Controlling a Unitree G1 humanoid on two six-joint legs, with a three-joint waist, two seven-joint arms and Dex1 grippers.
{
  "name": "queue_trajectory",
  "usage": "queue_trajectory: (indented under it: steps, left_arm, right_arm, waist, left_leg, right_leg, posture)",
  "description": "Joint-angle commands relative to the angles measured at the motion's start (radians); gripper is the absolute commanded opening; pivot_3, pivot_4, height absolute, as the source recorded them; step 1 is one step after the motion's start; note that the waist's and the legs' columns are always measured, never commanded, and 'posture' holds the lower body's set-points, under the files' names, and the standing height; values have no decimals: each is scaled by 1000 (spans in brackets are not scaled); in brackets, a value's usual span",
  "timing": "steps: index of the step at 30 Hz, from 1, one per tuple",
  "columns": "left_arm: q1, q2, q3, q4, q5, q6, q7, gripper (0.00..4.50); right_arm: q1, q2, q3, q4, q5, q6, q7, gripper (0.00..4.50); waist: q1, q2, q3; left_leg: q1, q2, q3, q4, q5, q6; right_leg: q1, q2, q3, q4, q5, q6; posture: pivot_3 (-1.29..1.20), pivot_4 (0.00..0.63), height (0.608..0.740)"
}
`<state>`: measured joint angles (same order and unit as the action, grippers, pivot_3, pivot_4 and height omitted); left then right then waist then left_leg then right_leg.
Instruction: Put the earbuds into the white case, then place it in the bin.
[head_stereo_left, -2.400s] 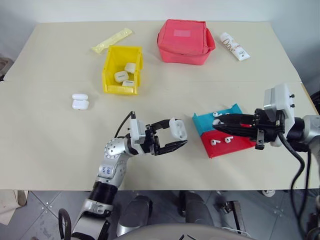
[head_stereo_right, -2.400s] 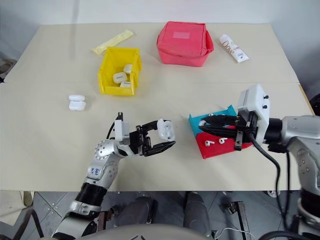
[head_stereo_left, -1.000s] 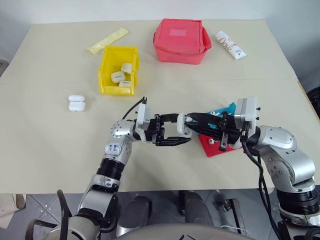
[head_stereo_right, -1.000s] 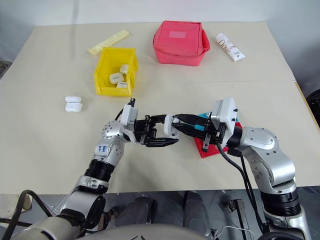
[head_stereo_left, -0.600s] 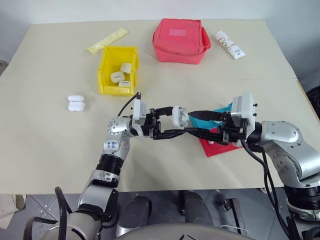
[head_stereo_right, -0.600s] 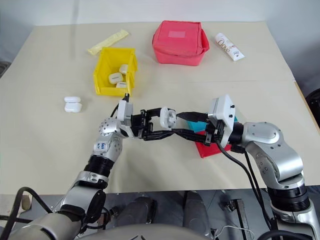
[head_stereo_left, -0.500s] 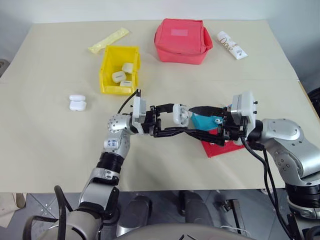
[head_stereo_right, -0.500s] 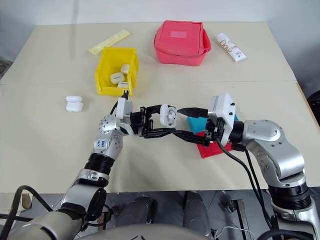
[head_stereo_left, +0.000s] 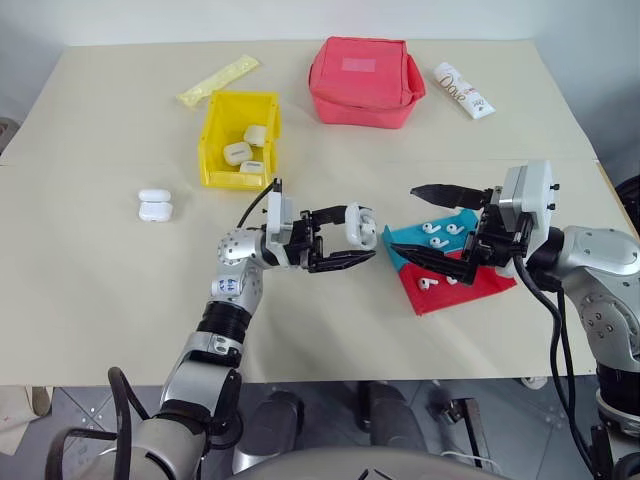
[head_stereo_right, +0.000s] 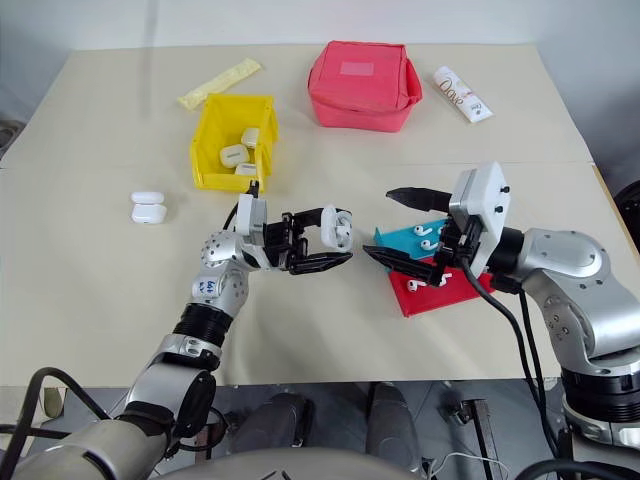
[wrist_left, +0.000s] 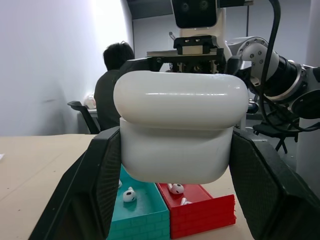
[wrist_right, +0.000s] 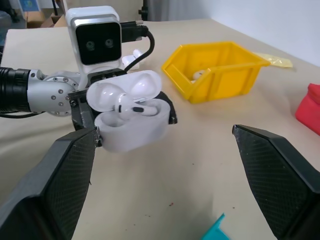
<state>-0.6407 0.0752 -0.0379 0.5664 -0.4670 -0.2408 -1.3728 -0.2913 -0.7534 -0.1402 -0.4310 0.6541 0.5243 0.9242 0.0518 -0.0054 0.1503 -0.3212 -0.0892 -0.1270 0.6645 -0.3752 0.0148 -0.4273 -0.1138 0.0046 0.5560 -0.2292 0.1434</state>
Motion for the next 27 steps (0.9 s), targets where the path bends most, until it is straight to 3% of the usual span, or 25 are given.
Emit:
queue_trajectory:
  steps: [1, 27]
  left_arm:
    - [9, -14, -4, -49, -16, 14, -10, 2798]
    - [60, -31, -19, -142, -14, 64, 1, 2798]
  right_arm:
    - [-25, -3, -9, -37, 7, 3, -19, 4470]
    - [-101, 23, 76, -18, 8, 23, -11, 4470]
  waist:
    - [0, 0, 0]
    - [-1, 0, 0]
  left_leg:
    - [0, 0, 0, 0, 0, 0]
    - [0, 0, 0, 0, 0, 0]
  right_leg:
    - [0, 0, 0, 0, 0, 0]
    - [0, 0, 0, 0, 0, 0]
  posture:
    - [0, 150, 740]
    - [0, 150, 740]
